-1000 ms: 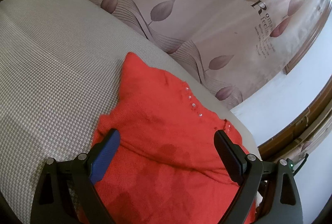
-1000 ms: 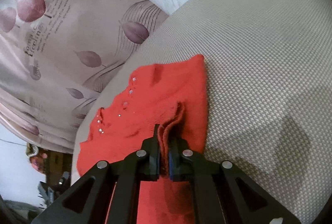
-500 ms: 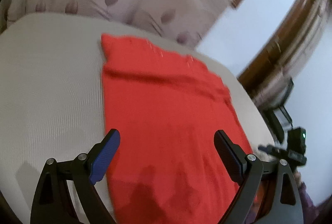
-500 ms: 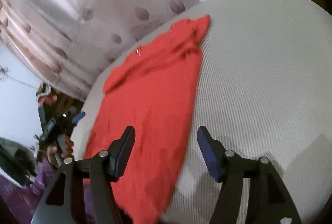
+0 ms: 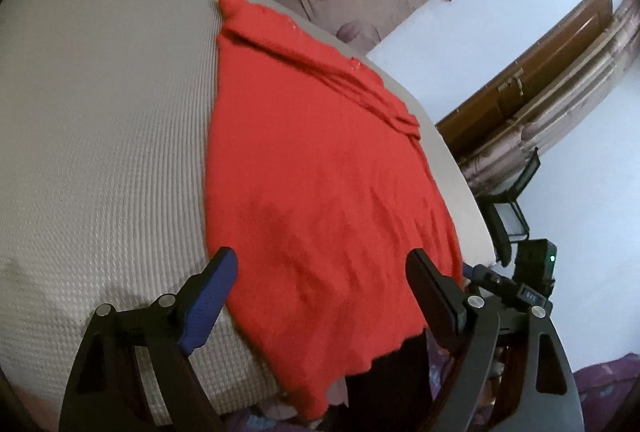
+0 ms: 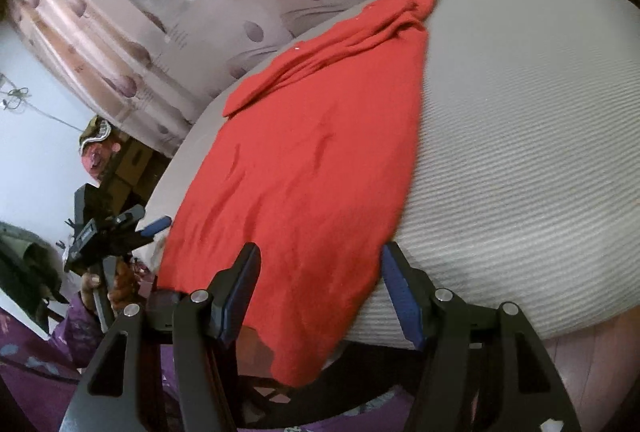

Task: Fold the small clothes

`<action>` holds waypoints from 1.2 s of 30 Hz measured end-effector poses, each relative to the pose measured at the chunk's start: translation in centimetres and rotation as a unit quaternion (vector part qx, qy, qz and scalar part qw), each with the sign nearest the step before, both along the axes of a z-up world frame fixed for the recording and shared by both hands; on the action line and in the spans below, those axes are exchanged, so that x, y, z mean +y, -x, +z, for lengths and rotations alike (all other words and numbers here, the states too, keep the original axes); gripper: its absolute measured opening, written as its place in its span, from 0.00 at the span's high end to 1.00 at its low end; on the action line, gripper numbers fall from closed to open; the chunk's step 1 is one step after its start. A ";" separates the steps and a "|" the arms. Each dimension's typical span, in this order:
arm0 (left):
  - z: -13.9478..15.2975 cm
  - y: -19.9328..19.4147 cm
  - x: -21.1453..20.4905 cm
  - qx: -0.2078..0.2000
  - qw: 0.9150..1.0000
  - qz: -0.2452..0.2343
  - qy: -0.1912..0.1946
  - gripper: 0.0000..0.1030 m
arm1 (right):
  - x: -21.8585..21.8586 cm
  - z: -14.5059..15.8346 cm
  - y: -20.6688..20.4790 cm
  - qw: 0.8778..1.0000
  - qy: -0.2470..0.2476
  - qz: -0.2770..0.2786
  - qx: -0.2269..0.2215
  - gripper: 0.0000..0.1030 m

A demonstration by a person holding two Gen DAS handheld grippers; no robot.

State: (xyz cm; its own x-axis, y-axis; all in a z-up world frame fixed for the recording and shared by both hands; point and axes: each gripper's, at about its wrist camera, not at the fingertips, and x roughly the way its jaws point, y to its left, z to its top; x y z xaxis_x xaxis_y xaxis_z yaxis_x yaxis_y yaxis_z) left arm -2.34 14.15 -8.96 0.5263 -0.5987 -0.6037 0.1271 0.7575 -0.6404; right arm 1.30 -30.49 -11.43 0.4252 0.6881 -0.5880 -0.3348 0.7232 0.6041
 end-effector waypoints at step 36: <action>-2.4 3.3 -3.0 0.016 0.997 -0.020 0.076 0.91 | 0.0 -2.6 0.9 0.993 -0.108 0.022 0.047 0.86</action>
State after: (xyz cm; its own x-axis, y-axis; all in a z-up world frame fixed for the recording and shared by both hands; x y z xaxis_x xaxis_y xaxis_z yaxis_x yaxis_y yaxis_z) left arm -5.64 11.16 -11.39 0.4823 -0.7044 -0.5208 0.1338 0.6468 -0.7509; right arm 0.39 -30.46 -14.02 0.3412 0.8197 -0.4600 -0.2981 0.5585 0.7741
